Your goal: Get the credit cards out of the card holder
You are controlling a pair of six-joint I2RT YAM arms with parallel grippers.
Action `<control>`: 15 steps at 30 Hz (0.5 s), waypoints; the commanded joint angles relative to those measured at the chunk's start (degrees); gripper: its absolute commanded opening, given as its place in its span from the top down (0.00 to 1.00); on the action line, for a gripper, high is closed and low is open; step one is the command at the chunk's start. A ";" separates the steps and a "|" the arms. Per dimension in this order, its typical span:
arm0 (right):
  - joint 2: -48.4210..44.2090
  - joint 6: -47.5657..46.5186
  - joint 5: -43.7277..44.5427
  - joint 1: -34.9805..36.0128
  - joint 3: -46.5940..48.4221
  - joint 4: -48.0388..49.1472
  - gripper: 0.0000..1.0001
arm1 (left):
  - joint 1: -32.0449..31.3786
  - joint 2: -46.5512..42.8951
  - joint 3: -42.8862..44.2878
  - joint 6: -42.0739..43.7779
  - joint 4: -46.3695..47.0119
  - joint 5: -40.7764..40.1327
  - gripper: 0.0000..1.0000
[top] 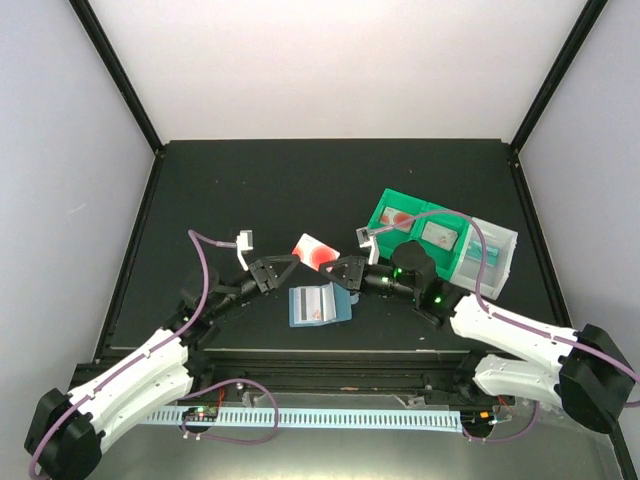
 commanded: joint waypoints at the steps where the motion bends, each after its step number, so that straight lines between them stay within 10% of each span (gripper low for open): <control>1: -1.08 -4.29 -0.32 0.40 2.42 0.33 0.89 | 0.09 -0.83 0.38 0.77 2.24 2.93 0.95; 4: -3.09 -9.47 -1.73 0.42 2.51 -2.53 0.99 | 0.09 -1.69 -0.11 1.84 2.38 4.53 0.89; 10: -6.68 -18.71 -8.23 0.38 3.78 -8.75 0.99 | 0.07 -2.57 0.92 6.69 3.98 11.26 0.48; 15: -4.92 -26.07 -17.36 0.43 7.75 -16.93 0.99 | 0.02 -1.58 3.19 12.39 1.43 16.15 0.41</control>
